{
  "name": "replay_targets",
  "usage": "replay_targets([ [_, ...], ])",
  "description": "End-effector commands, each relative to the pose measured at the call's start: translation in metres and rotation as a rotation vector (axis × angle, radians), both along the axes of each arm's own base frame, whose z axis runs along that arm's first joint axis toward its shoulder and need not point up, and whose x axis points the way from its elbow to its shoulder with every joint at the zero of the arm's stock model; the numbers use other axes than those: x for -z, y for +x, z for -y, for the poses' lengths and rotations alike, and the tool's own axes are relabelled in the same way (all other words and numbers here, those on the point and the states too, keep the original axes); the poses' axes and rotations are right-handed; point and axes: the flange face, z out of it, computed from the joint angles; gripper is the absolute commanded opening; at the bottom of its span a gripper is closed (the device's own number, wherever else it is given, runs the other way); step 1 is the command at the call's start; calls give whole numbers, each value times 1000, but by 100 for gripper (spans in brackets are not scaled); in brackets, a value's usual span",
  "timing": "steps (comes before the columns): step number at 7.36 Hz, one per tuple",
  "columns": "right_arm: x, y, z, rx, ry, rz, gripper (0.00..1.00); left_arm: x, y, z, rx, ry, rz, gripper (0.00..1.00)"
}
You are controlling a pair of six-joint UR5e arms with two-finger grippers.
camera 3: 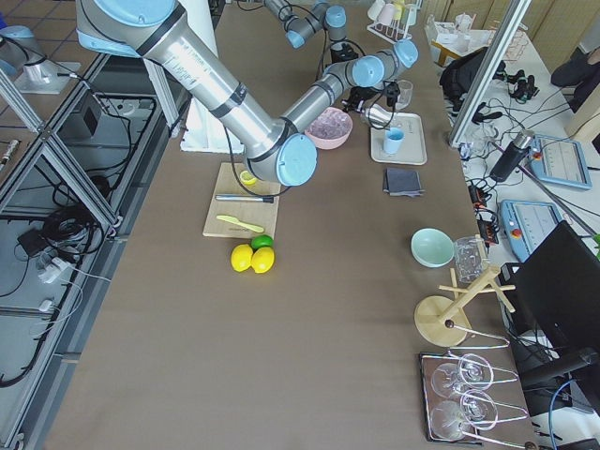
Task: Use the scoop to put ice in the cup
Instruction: 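Tilt the scoop over the light-blue cup to pour ice with the right gripper, then carry the empty scoop back beside the bowl while the left arm withdraws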
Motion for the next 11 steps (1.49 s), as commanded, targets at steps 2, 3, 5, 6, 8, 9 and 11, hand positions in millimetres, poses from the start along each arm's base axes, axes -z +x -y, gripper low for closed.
replay_targets([
  [2,7,9,-3,-45,100,-50,0,-12,-10,-2,27,-44,99,98],
  [3,2,20,-11,-71,148,-76,0,-17,-21,-11,24,-61,120,98],
  [5,-28,57,-42,-150,254,-158,0,-23,-66,-14,66,-75,124,98],
  [6,-44,80,-66,-174,288,-169,0,-28,-92,-7,103,-85,126,98],
  [8,-70,116,-106,-200,324,-219,0,-43,-142,-6,167,-109,133,98],
  [9,-84,121,-121,-197,332,-251,0,-56,-156,-8,170,-154,123,98],
  [11,-120,118,-164,-162,362,-301,0,-86,-228,-3,206,-339,2,98],
])
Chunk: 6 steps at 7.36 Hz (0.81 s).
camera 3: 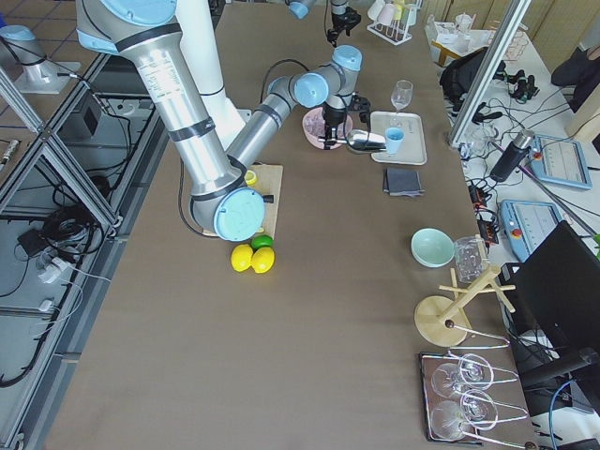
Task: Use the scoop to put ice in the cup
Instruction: 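Carry the empty scoop back beside the bowl while the left arm withdraws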
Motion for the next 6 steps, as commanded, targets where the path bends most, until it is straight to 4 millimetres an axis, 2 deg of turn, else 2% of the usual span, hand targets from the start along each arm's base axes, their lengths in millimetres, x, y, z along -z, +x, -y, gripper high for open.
replay_targets([
  [1,-44,-8,-45,16,-4,-73,0,-40,-87,-5,75,-210,-162,98],
  [3,-96,-29,-65,-15,11,-51,0,-78,-152,-20,171,-327,-230,98],
  [4,-118,-48,-74,-48,19,-61,0,-94,-176,-22,218,-367,-247,98],
  [5,-136,-63,-82,-86,16,-55,0,-113,-201,-24,280,-430,-232,98],
  [6,-145,-68,-84,-117,-3,-34,0,-126,-221,-25,329,-473,-226,98],
])
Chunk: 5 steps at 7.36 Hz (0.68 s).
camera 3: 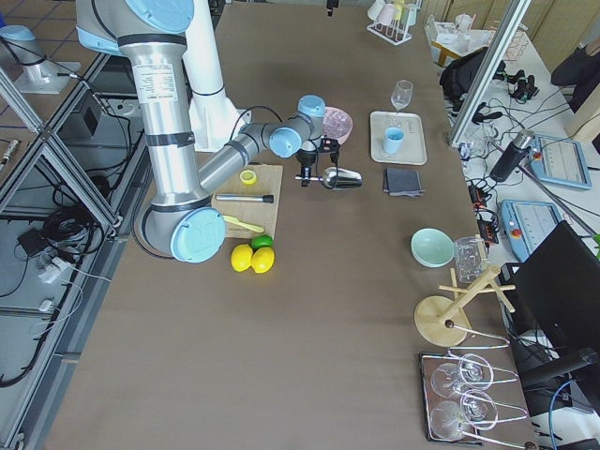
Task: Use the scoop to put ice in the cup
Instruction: 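Carry the empty scoop back beside the bowl while the left arm withdraws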
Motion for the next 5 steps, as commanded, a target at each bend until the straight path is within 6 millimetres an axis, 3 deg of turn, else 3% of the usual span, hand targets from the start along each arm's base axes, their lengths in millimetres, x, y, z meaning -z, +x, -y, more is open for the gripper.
replay_targets([
  [1,-29,-16,-10,-69,-26,28,0,-45,-44,-4,88,-132,23,98],
  [2,-30,-16,-11,-69,-28,27,0,-64,-58,-5,120,-179,32,98],
  [3,-38,-16,-11,-67,-35,14,0,-71,-85,-6,176,-203,29,98],
  [5,-49,-14,-14,-57,-46,0,0,-90,-158,-15,331,-274,13,98],
])
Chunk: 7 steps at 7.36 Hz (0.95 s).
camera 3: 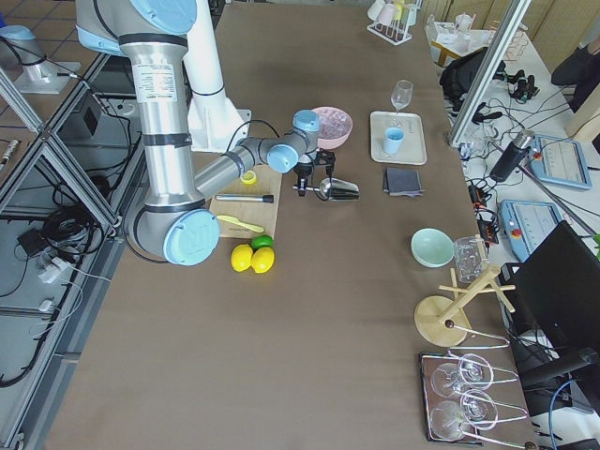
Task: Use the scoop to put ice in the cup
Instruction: 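Carry the empty scoop back beside the bowl while the left arm withdraws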
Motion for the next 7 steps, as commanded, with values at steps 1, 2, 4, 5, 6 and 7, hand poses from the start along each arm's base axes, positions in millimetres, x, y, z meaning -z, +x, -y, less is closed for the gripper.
replay_targets([
  [1,-12,3,-4,9,-12,-9,0,-21,-62,-11,134,-67,-2,98],
  [2,-15,5,-6,9,-17,-14,0,-30,-69,-15,156,-102,-2,98],
  [4,-17,4,-6,13,-19,-16,0,-33,-78,-17,179,-99,-7,98],
  [5,-16,4,-7,16,-23,-13,0,-33,-78,-15,178,-99,-6,98],
  [6,-16,3,-8,23,-22,-13,0,-31,-78,-15,181,-97,-10,98],
  [7,-17,3,-8,24,-23,-15,0,-32,-78,-17,179,-98,-10,98],
])
